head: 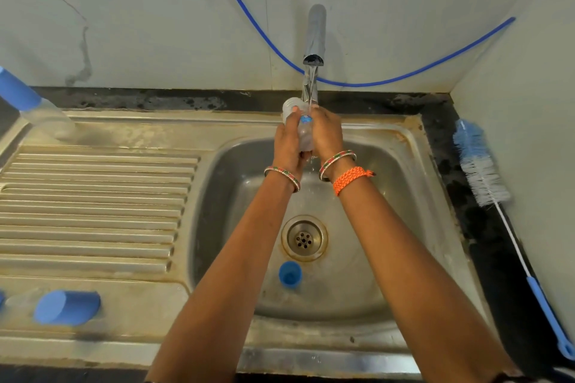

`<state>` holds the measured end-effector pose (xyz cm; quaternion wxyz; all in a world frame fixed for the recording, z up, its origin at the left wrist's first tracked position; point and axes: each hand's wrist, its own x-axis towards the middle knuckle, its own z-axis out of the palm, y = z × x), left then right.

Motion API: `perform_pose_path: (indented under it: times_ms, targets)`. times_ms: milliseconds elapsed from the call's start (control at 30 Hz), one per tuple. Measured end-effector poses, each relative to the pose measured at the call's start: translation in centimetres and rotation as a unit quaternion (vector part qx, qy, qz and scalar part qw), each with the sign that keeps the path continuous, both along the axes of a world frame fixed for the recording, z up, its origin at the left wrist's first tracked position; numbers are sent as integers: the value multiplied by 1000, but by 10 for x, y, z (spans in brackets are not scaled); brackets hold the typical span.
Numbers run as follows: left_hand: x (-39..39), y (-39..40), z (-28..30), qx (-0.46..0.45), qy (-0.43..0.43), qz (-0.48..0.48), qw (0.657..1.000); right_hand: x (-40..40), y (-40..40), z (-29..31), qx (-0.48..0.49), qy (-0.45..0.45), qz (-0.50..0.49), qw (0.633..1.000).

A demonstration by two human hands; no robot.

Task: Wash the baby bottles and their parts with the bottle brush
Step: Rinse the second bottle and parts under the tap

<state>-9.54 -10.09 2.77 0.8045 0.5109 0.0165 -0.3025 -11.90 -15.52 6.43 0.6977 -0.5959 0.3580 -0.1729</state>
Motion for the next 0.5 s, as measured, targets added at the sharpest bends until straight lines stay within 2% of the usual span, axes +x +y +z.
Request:
perform_pose_path:
  times_ms: [67,133,267,367,433,500]
  targets:
    - [-3,5,-4,-45,11,16,999,0,-4,7,150,-18,51,987]
    - [0,10,-7,-78,29,31,996,-2,-5,13,251,-31,95,963]
    - [6,14,-3,-107,58,35,992,1,-8,17,283,-26,134,949]
    - [14,20,0,-78,33,-13,996,-1,-18,19,231,-37,199,952]
    - [21,29,0,-54,22,-79,995,-9,-27,19,80,15,253,964]
    - [24,36,-2,-21,13,-143,989,-20,-31,20,-42,82,257,962]
